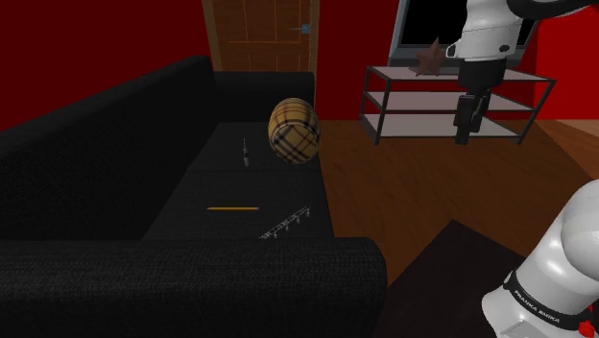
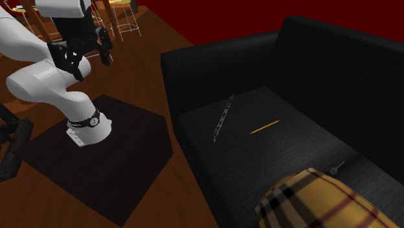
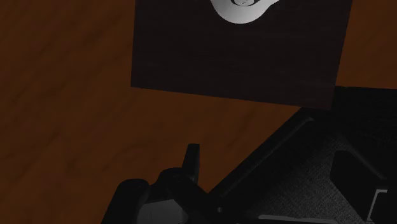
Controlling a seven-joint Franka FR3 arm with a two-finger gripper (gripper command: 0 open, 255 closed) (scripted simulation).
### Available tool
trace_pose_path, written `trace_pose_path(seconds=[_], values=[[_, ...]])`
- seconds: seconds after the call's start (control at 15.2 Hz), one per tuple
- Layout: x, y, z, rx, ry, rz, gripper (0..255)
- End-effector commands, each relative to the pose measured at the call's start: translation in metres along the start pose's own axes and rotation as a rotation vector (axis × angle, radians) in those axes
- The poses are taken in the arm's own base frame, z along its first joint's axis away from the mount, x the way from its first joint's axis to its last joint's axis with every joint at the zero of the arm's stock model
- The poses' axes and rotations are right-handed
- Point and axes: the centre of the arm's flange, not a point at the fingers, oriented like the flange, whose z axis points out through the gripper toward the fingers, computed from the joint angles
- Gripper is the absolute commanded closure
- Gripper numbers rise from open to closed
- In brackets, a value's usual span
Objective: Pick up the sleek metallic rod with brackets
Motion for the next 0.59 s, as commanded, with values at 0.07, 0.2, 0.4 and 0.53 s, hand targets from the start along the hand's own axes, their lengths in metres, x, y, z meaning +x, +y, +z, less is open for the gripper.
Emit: trace_pose_path(seconds=[0.07,0.2,0.4,0.53], values=[[0.012,-0.001,0.005,-0.004,0.003,-0.034,0],[0.035,-0.003,0.016,-0.013,0.008,-0.101,0],[0.069,-0.010,0.032,-0.026,0.016,-0.203,0],[0.092,-0.016,0.042,-0.035,0.021,-0.270,0]])
